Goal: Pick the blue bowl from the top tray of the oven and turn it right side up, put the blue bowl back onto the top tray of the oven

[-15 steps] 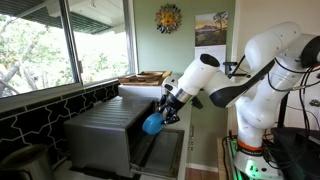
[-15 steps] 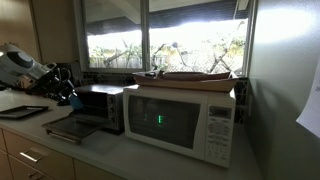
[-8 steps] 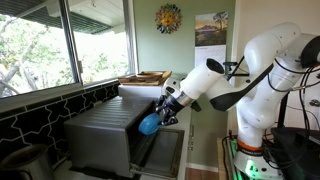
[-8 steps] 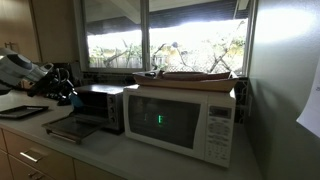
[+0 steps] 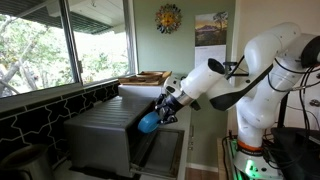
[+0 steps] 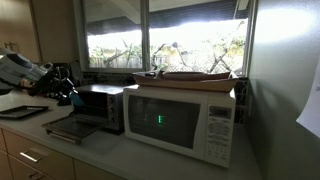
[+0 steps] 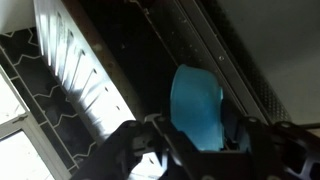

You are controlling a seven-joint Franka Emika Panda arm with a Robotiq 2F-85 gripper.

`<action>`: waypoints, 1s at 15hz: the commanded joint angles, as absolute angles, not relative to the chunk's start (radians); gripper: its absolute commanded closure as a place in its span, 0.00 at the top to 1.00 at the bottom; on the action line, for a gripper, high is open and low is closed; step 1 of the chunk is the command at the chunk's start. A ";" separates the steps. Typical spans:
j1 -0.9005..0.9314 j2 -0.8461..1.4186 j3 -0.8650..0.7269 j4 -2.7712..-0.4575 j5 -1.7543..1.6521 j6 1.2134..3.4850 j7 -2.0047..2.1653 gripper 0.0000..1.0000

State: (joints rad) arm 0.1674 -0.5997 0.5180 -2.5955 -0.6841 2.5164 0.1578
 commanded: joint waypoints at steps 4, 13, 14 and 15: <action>0.183 -0.624 0.497 -2.643 -0.920 2.579 0.153 0.27; 0.133 -0.593 0.505 -2.662 -1.233 2.624 0.313 0.27; 0.125 -0.585 0.506 -2.659 -1.249 2.634 0.335 0.27; 0.117 -0.574 0.509 -2.656 -1.264 2.640 0.356 0.27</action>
